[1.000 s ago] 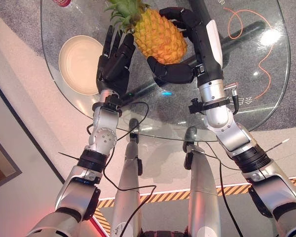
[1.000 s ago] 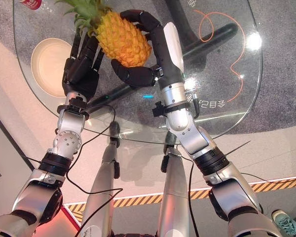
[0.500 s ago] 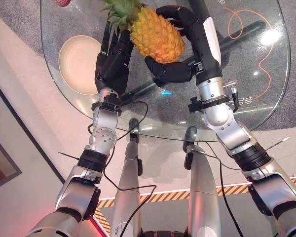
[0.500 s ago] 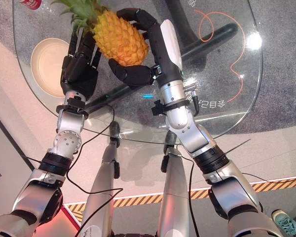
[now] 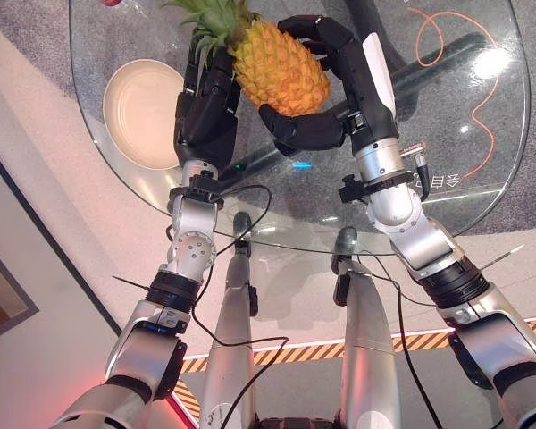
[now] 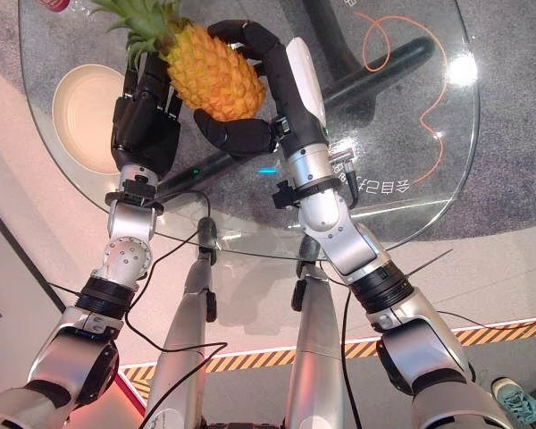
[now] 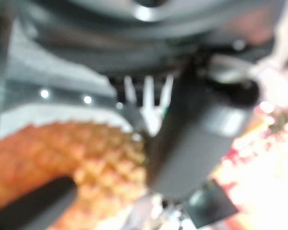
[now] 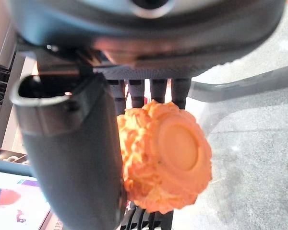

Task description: Pick up the fruit to the plate

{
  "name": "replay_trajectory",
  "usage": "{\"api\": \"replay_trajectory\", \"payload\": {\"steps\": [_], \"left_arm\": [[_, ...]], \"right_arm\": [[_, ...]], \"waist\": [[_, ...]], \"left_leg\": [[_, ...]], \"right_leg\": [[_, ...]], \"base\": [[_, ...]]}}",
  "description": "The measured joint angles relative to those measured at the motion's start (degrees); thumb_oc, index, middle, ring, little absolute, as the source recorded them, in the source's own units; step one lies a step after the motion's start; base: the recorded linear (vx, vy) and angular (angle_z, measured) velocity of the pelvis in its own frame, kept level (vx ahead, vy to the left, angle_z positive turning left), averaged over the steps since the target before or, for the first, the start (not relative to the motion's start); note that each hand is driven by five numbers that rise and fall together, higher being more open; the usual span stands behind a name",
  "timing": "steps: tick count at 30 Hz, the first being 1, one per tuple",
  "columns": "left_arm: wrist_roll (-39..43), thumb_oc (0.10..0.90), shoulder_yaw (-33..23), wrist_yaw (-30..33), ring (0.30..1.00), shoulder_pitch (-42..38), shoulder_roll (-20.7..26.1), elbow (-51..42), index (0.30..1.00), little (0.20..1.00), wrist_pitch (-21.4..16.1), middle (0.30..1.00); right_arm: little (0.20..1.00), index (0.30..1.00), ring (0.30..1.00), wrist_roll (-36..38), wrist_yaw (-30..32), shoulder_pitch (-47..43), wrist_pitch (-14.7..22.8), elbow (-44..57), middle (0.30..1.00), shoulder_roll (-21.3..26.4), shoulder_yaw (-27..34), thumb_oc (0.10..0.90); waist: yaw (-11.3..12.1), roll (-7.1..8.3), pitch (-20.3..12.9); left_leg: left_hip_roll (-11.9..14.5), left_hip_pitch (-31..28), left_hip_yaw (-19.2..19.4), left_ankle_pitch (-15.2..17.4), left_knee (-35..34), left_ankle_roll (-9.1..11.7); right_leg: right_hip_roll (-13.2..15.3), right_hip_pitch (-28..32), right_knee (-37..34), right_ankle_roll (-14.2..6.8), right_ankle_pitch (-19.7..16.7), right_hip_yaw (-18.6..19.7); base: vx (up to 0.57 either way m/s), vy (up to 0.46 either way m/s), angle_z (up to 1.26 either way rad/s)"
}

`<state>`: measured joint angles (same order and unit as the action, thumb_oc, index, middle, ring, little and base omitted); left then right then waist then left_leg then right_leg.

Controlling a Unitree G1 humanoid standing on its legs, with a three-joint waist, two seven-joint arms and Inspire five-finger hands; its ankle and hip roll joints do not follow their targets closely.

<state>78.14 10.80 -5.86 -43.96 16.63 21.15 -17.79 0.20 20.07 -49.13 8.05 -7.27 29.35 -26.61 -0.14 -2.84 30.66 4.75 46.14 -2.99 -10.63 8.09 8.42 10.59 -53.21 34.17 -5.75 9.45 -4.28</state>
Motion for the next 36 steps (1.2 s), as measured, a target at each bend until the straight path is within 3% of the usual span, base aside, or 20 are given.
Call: {"api": "replay_trajectory", "payload": {"steps": [18, 36], "left_arm": [[0.3, 0.8, 0.0, 0.0, 0.9, 1.0, 0.0, 0.0, 0.9, 0.9, -0.4, 0.9], [0.3, 0.8, 0.1, -0.1, 0.9, 1.0, 0.0, 0.0, 0.9, 0.9, -0.4, 0.9]], "right_arm": [[0.2, 0.3, 0.3, 1.8, -3.7, -1.9, -3.1, 0.0, 0.3, 0.2, -0.4, 0.1], [0.2, 0.3, 0.3, 3.8, -3.3, -1.8, -3.2, 0.0, 0.3, 0.1, -0.7, 0.1]], "waist": [[0.0, 0.0, 0.0], [0.0, 0.0, 0.0]], "left_leg": [[0.0, 0.0, -0.1, -0.1, 0.0, 0.0], [0.0, 0.0, -0.1, -0.1, 0.0, 0.0]], "right_leg": [[0.0, -0.1, 0.2, 0.0, 0.0, 0.0], [0.0, -0.1, 0.2, 0.0, 0.0, 0.0]], "base": [[0.0, 0.0, 0.0], [0.0, 0.0, 0.0]]}}
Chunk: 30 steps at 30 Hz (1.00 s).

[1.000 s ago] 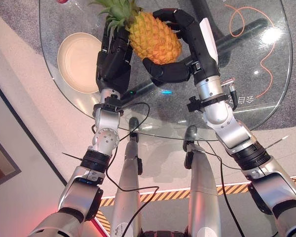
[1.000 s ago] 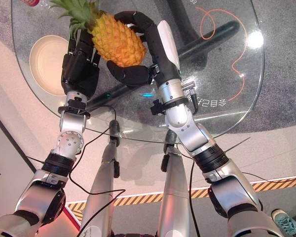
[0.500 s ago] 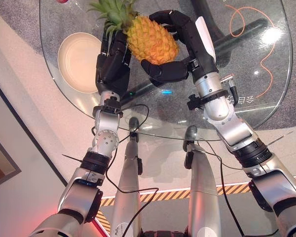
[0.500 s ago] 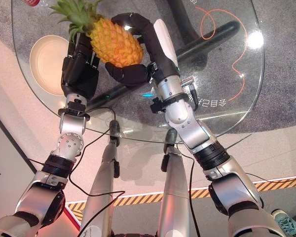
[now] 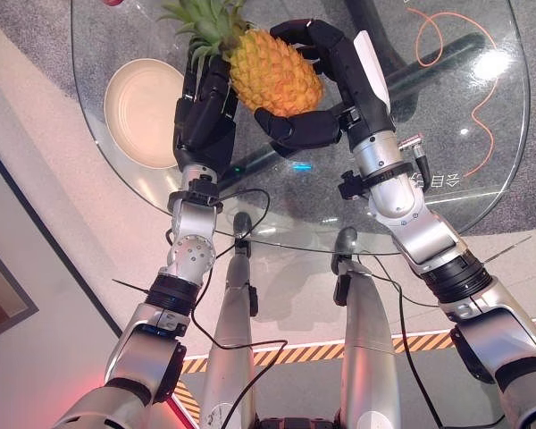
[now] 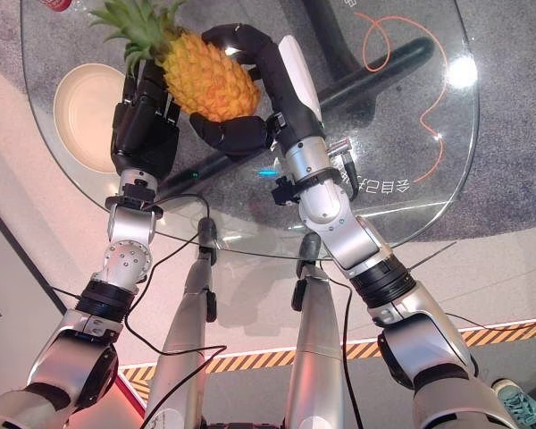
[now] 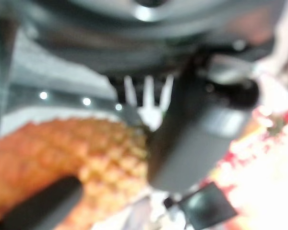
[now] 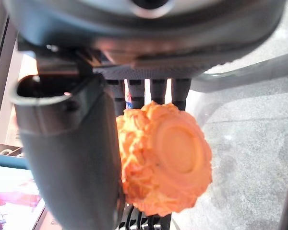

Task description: Pick up the fruit to the plate

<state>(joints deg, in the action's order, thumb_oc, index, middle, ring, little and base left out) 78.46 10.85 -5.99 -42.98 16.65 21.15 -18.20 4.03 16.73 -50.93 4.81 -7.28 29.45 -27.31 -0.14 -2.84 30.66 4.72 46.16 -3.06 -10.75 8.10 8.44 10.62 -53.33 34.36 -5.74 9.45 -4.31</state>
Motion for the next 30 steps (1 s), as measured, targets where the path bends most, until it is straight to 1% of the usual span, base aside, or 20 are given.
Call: {"api": "replay_trajectory", "payload": {"steps": [8, 11, 16, 30], "left_arm": [[0.0, 0.8, 0.0, -0.1, 0.9, -0.4, 0.0, 0.0, 0.9, 0.9, 0.0, 0.9], [0.0, 0.8, 0.0, -1.2, 0.9, -0.8, 0.0, 0.0, 0.9, 0.9, 0.0, 0.9], [-0.1, 0.8, -0.1, -1.2, 0.9, -2.4, 0.0, 0.0, 0.9, 0.9, 0.0, 0.9], [-0.1, 0.8, -0.2, -2.0, 0.9, -2.6, 0.0, -0.1, 0.9, 0.9, 0.5, 0.9]], "right_arm": [[0.2, 0.3, 0.3, 0.1, 3.5, 0.7, 0.1, 0.0, 0.3, -0.3, -0.5, 0.1], [0.2, 0.3, 0.3, 0.0, 4.6, 1.2, 0.1, 0.0, 0.3, -0.3, -0.4, 0.1], [0.2, 0.3, 0.3, -0.1, 5.0, 2.2, 0.1, 0.0, 0.3, -0.5, 0.2, 0.1], [0.2, 0.3, 0.3, 0.0, 6.0, 2.2, 0.1, 0.0, 0.3, -0.8, 0.6, 0.1]], "waist": [[0.0, 0.0, 0.0], [-0.1, 0.0, 0.0], [-0.2, 0.0, 0.0], [-0.2, 0.0, 0.0]], "left_leg": [[0.0, 0.0, 0.0, 0.0, 0.0, 0.0], [0.0, 0.1, 0.0, 0.0, 0.0, 0.0], [0.0, 0.5, 0.0, 0.0, 0.0, 0.0], [-0.2, 1.0, 0.0, 0.0, 0.3, 0.0]], "right_leg": [[0.0, 0.0, 0.0, 0.0, 0.0, 0.0], [0.0, -0.1, 0.0, 0.0, 0.0, 0.0], [0.0, -0.5, 0.0, 0.0, 0.0, 0.1], [0.2, -1.0, 0.4, 0.0, 0.0, 0.1]], "base": [[0.0, 0.0, 0.0], [0.0, 0.0, 0.0], [0.0, 0.0, 0.0], [0.0, 0.0, 0.0]]}}
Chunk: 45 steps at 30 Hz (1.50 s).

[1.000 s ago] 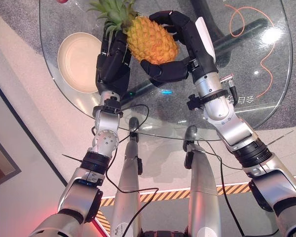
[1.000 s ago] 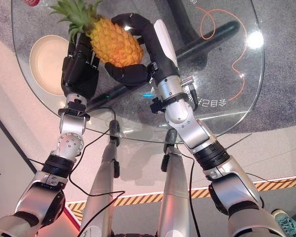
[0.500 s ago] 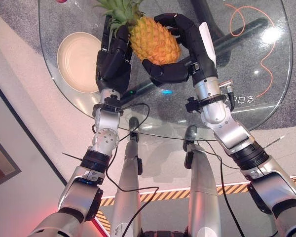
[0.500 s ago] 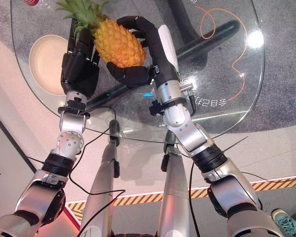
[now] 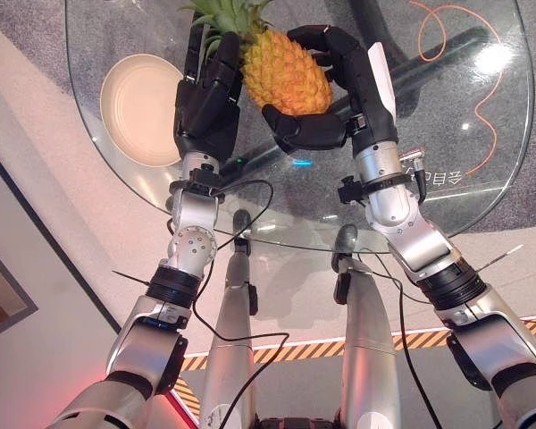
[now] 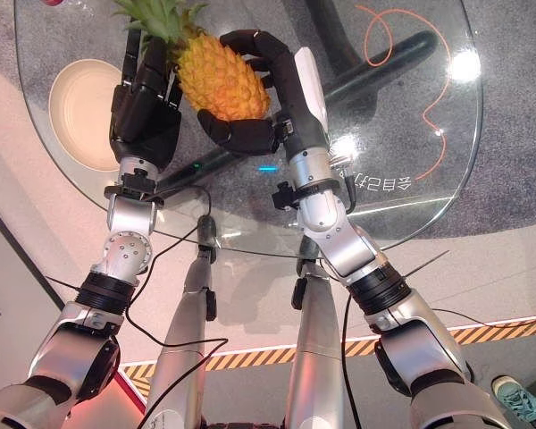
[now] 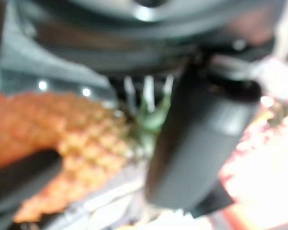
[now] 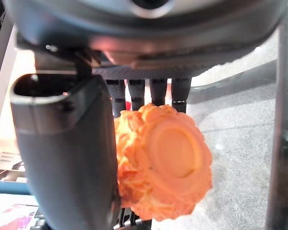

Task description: Pick up the fruit to the plate

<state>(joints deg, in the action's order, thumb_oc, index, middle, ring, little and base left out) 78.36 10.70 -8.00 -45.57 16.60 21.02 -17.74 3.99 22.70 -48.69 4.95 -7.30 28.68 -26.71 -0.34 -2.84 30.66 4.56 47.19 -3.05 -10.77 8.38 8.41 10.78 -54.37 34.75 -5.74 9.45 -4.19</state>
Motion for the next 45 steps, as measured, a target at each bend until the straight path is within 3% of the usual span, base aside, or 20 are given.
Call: {"api": "replay_trajectory", "payload": {"steps": [26, 27, 28, 45], "left_arm": [[0.1, 0.8, -0.8, -0.2, 0.9, 1.4, 0.2, 0.0, 0.9, 0.9, -0.1, 0.9], [0.1, 0.306, -0.8, -0.2, 0.476, 1.4, 0.2, 0.0, 0.476, 0.406, -0.1, 0.476], [0.2, 0.1, -0.8, -0.2, 0.3, 1.4, 0.2, 0.0, 0.3, 0.2, -0.2, 0.3], [1.4, 0.1, -3.9, -0.2, 0.3, 1.3, 0.7, 0.9, 0.3, 0.2, -3.6, 0.3]], "right_arm": [[0.2, 0.3, 0.3, 0.5, -9.6, -0.7, -0.8, 0.0, 0.3, 1.4, -0.1, 0.1], [0.2, 0.3, 0.3, 0.5, -9.9, -0.8, -0.8, 0.0, 0.3, 1.5, -0.1, 0.1], [0.2, 0.3, 0.3, 0.4, -10.2, -0.9, -0.8, 0.0, 0.3, 1.8, -0.2, 0.1], [0.2, 0.3, 0.3, -2.9, -13.8, -3.6, 0.6, 2.5, 0.3, 2.9, -3.7, 0.1]], "waist": [[0.2, 0.0, 0.0], [0.2, 0.0, 0.0], [0.2, 0.0, 0.0], [0.0, 0.1, -0.1]], "left_leg": [[-0.1, 0.0, -0.1, 0.0, 0.1, 0.0], [-0.1, 0.0, -0.1, 0.0, 0.1, 0.0], [-0.1, 0.0, -0.1, 0.0, 0.1, 0.0], [-0.2, -0.1, -0.6, -0.1, 0.7, -0.1]], "right_leg": [[0.0, 0.1, 0.1, 0.0, 0.0, -0.1], [0.0, 0.1, 0.1, 0.0, 0.0, -0.1], [0.0, 0.1, 0.1, 0.0, 0.0, -0.1], [0.2, 0.8, 0.0, 0.2, -0.2, -0.4]], "base": [[0.0, 0.0, 0.0], [0.0, 0.0, 0.0], [0.0, 0.0, 0.0], [-0.01, 0.003, 0.0]]}}
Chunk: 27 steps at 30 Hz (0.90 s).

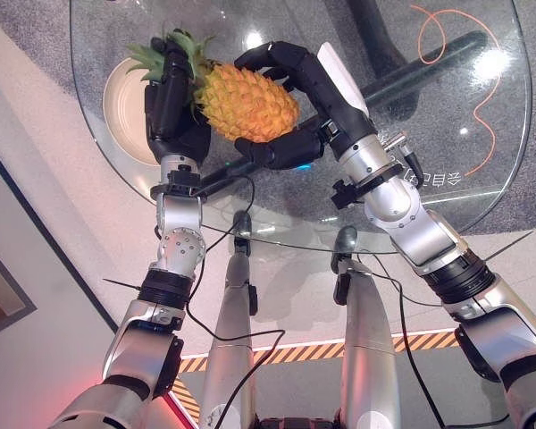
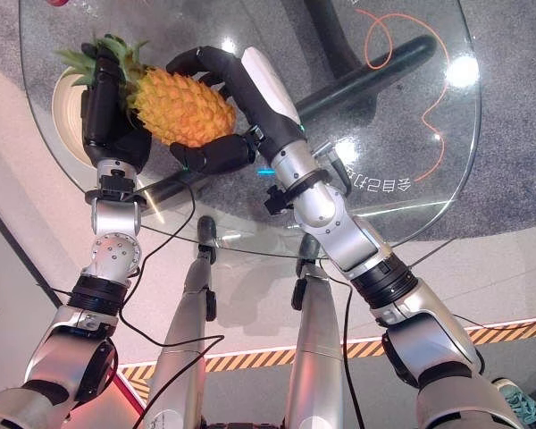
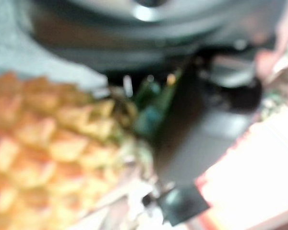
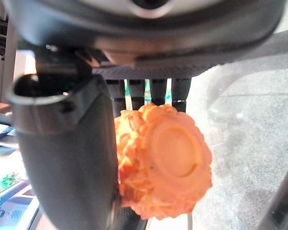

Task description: Pick up the fruit to the plate

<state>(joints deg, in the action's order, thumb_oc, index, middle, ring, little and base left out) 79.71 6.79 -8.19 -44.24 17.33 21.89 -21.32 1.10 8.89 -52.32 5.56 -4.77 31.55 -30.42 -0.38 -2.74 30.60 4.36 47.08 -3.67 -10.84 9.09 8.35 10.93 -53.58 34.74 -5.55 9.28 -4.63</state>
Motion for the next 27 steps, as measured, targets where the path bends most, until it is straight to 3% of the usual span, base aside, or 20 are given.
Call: {"api": "replay_trajectory", "payload": {"steps": [10, 13, 14, 27], "left_arm": [[0.0, 0.1, 0.1, 0.0, 0.3, 0.0, 0.0, 0.0, 0.3, 0.2, -0.3, 0.3], [0.0, 0.1, 0.1, 0.0, 0.3, 0.0, 0.0, 0.0, 0.3, 0.2, -0.4, 0.3], [0.0, 0.1, 0.0, 0.0, 0.3, 0.0, 0.0, 0.0, 0.3, 0.2, -0.6, 0.3], [-2.2, 0.1, 0.5, -0.2, 0.3, -1.6, -0.2, 0.0, 0.3, 0.2, -4.2, 0.3]], "right_arm": [[0.2, 0.3, 0.3, -1.0, 0.0, 0.0, 0.0, 0.0, 0.3, 0.0, 0.0, 0.1], [0.834, 0.844, 0.844, -1.0, 0.3, 0.0, 0.0, 0.0, 0.844, 0.0, 0.0, 0.734], [0.9, 0.9, 0.9, -1.0, 0.4, 0.0, 0.0, 0.0, 0.9, -0.1, -0.1, 0.8], [0.9, 0.9, 0.9, -1.0, 4.0, 1.6, 0.2, 0.0, 0.9, -2.6, -1.3, 0.8]], "waist": [[-0.3, 0.01, 0.0], [-0.4, 0.01, 0.0], [-0.5, 0.02, 0.0], [-1.4, 0.05, 0.0]], "left_leg": [[-0.1, -0.1, 0.0, -0.1, 0.1, -0.1], [-0.2, -0.2, 0.0, -0.1, 0.1, -0.1], [-0.2, -0.3, 0.0, -0.1, 0.1, -0.1], [-0.2, -0.5, -0.1, -0.2, 0.0, -0.2]], "right_leg": [[0.1, 0.2, -0.1, 0.1, -0.2, 0.0], [0.1, 0.3, -0.1, 0.1, -0.2, 0.0], [0.1, 0.4, -0.1, 0.1, -0.2, 0.0], [0.1, 0.7, -0.5, 0.0, -0.5, 0.0]], "base": [[0.0, 0.002, 0.0], [0.0, 0.0, 0.0], [0.0, 0.0, 0.0], [0.0, 0.0, 0.0]]}}
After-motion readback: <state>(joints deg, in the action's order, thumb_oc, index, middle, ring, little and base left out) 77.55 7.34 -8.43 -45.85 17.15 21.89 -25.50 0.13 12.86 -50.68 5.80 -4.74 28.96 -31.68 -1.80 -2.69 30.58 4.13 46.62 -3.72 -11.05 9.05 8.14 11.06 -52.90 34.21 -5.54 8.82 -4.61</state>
